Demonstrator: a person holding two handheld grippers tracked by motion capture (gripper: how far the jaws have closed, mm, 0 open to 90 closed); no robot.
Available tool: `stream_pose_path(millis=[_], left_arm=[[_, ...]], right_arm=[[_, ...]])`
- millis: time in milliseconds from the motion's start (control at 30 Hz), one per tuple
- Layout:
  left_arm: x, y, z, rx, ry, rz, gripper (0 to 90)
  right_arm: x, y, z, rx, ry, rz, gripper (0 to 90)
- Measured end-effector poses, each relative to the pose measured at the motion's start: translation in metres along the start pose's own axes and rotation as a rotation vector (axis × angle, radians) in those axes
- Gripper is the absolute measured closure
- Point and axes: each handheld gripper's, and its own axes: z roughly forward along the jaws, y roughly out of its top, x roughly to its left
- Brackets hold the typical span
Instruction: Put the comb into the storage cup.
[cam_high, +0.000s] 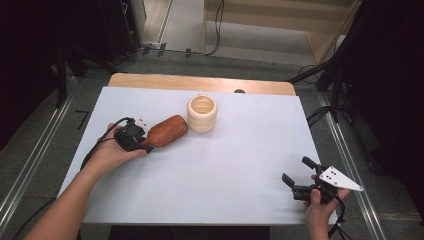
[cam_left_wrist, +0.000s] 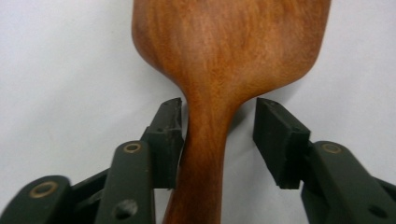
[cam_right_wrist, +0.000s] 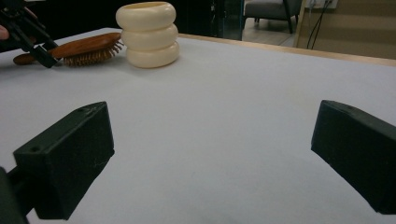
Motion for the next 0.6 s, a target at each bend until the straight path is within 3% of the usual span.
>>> stream_pose_path(millis=[167, 333, 600], left_arm=[[-0.0002, 0.0047, 0.0004, 0.02, -0.016, 0.036, 59.2], [0.0037, 0.0039, 0.0011, 0.012, -0.043, 0.015, 61.0], [0.0051, 0.0035, 0.0013, 0.008, -0.035, 0.005, 63.7]], right_arm=[[0.0003, 0.0, 0.0001, 0.005, 0.0, 0.0, 0.0], [0.0004, 0.0, 0.0005, 0.004, 0.001, -0.002, 0.0], [0.0006, 0.0, 0.0005, 0.005, 0.0, -0.002, 0.0]])
